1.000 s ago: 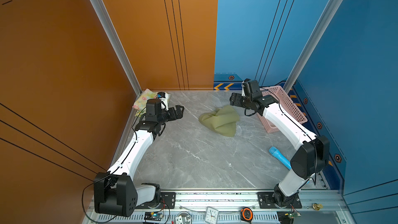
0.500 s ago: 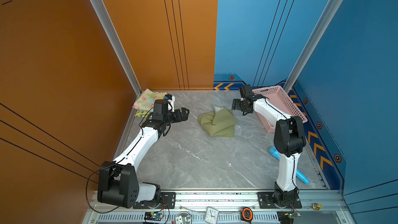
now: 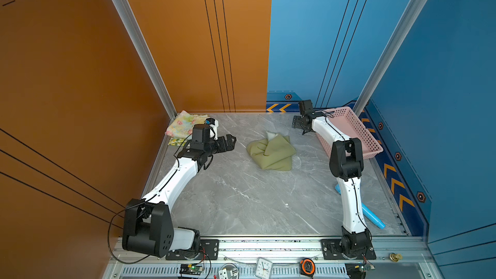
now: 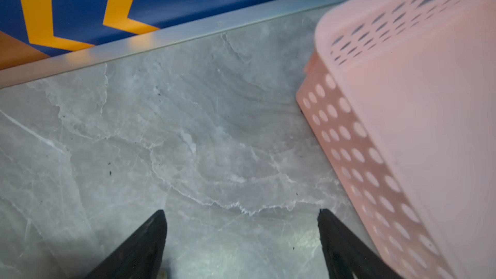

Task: Fold and stack skirts
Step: Rotate the basket at the top-right of the table.

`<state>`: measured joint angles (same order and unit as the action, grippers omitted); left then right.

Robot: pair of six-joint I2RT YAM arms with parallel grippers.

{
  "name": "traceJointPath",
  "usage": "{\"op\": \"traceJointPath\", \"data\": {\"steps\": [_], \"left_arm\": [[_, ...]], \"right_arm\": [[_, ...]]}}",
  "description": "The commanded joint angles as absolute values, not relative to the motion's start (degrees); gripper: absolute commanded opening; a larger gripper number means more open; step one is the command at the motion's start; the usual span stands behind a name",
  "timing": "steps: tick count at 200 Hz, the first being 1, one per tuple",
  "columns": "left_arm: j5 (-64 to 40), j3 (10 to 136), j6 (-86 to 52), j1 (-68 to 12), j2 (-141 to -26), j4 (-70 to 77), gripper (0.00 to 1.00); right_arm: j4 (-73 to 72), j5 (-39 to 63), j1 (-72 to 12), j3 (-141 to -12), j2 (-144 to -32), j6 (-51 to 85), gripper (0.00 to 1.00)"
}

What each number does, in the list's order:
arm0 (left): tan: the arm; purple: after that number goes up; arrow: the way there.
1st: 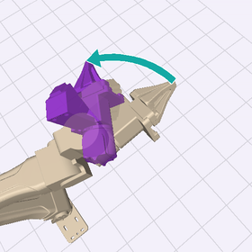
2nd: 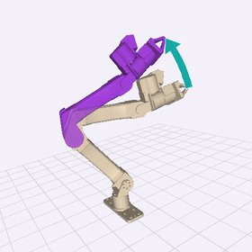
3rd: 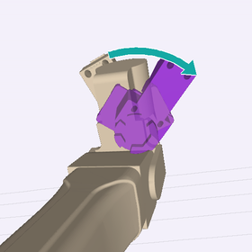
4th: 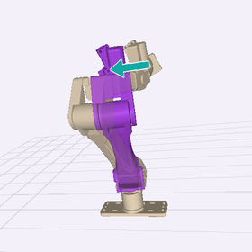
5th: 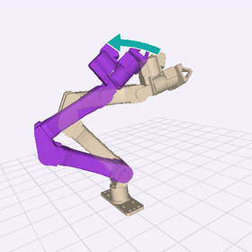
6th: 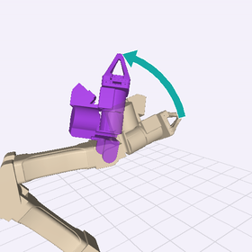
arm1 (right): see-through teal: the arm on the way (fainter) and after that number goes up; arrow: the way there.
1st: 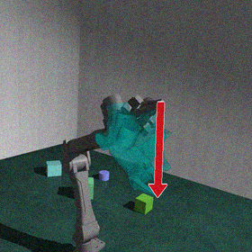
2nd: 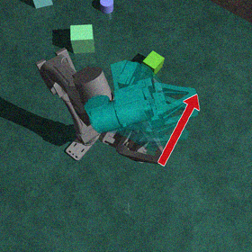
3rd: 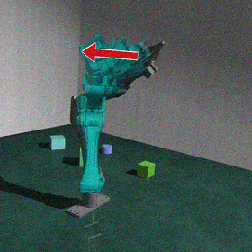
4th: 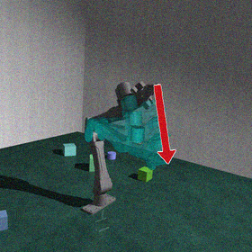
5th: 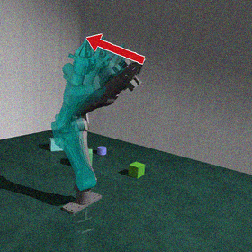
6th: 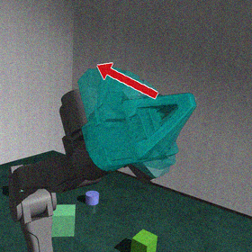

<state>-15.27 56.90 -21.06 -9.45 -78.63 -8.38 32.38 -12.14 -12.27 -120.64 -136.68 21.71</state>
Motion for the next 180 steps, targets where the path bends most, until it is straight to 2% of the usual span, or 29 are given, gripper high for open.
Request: {"op": "traceJointPath", "data": {"steps": [1,116,150,180], "left_arm": [[-16.0,57.7,-21.2,-9.7,-79.1,-8.7,0.99],[-16.2,57.7,-21.0,-9.8,-79.9,-8.7,0.99],[-16.2,58.1,-20.9,-9.7,-80.5,-8.9,0.99],[-16.1,58.4,-20.9,-9.6,-80.9,-9.3,0.99]], "right_arm": [[33.2,-16.0,-11.7,-123.8,-136.8,19.4,0.90],[31.6,-15.9,-9.2,-126.3,-136.6,15.2,0.90],[31.3,-12.4,-11.6,-122.3,-131.1,15.0,0.89],[30.3,-7.0,-16.4,-112.1,-121.7,15.4,0.89]]}}
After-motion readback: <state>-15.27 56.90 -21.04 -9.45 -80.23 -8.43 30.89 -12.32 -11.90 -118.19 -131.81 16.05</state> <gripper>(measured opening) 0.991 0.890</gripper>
